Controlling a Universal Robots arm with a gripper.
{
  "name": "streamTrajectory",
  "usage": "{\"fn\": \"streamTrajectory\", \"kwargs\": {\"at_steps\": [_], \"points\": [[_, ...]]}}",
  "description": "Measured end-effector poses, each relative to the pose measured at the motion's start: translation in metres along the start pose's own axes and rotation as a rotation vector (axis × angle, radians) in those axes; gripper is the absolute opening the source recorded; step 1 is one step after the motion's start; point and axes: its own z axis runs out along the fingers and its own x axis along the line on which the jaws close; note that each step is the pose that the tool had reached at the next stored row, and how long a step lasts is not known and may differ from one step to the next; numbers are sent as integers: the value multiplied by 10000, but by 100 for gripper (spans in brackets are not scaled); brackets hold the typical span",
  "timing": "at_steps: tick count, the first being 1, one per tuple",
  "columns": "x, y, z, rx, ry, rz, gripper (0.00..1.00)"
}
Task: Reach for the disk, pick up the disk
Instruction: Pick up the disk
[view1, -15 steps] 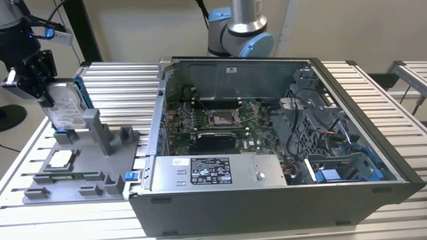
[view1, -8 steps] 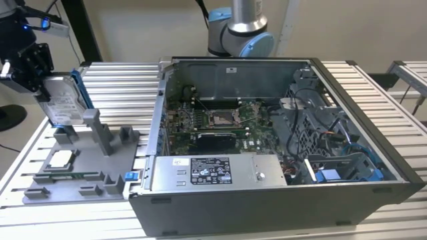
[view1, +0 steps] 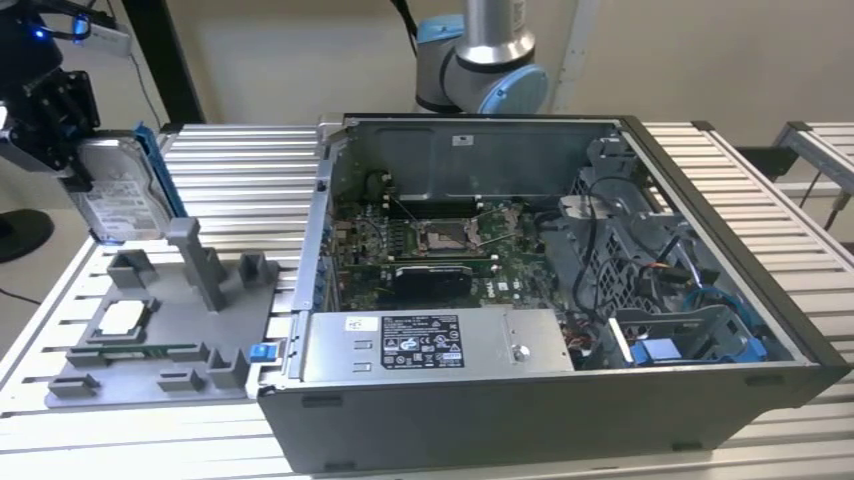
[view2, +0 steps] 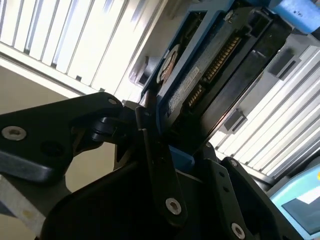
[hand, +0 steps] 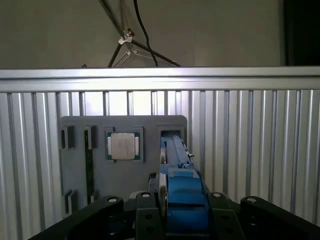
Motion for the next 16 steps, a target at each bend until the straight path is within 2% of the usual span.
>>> {"fn": "streamTrajectory", "kwargs": {"at_steps": [16], "points": [[-4,-4,-309,-22,65,-1,0]]}}
